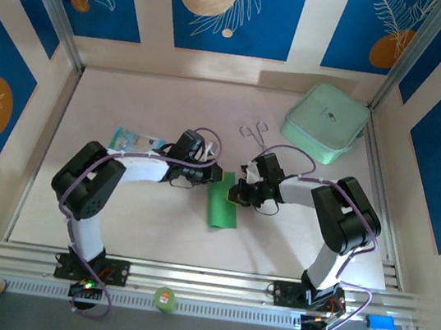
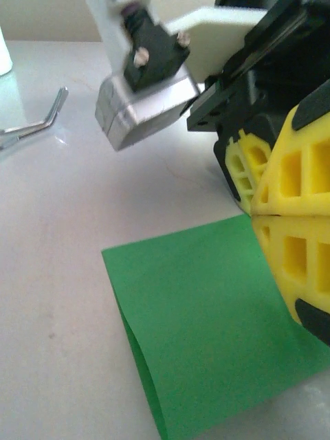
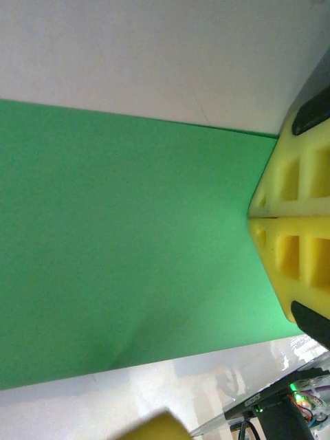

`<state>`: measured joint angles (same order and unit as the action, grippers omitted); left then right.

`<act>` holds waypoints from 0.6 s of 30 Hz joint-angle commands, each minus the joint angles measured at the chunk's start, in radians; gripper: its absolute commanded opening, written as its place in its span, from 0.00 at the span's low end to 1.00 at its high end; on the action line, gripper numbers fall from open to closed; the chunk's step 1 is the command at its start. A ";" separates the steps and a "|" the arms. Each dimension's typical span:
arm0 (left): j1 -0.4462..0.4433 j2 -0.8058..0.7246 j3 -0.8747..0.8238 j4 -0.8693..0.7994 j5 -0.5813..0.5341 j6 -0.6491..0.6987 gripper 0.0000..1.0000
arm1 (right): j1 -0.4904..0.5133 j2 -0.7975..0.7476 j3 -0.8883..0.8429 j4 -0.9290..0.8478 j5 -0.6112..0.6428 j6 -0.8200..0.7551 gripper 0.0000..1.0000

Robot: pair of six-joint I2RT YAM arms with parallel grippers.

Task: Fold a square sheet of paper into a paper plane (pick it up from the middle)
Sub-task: First fold the square sheet of paper in half at the center of the table.

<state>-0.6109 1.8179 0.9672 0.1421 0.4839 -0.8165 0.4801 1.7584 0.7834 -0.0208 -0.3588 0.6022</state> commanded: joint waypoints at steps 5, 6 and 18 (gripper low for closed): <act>0.014 0.047 -0.028 0.060 0.071 -0.034 0.00 | -0.009 0.029 -0.024 -0.082 0.053 -0.001 0.00; 0.016 0.047 -0.035 0.060 0.066 -0.033 0.00 | -0.009 0.029 -0.026 -0.082 0.055 0.001 0.00; 0.047 0.081 -0.093 0.060 0.050 0.005 0.00 | -0.009 0.030 -0.028 -0.085 0.061 0.004 0.00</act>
<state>-0.5785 1.8652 0.8989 0.2001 0.5240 -0.8360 0.4801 1.7584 0.7834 -0.0208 -0.3584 0.6025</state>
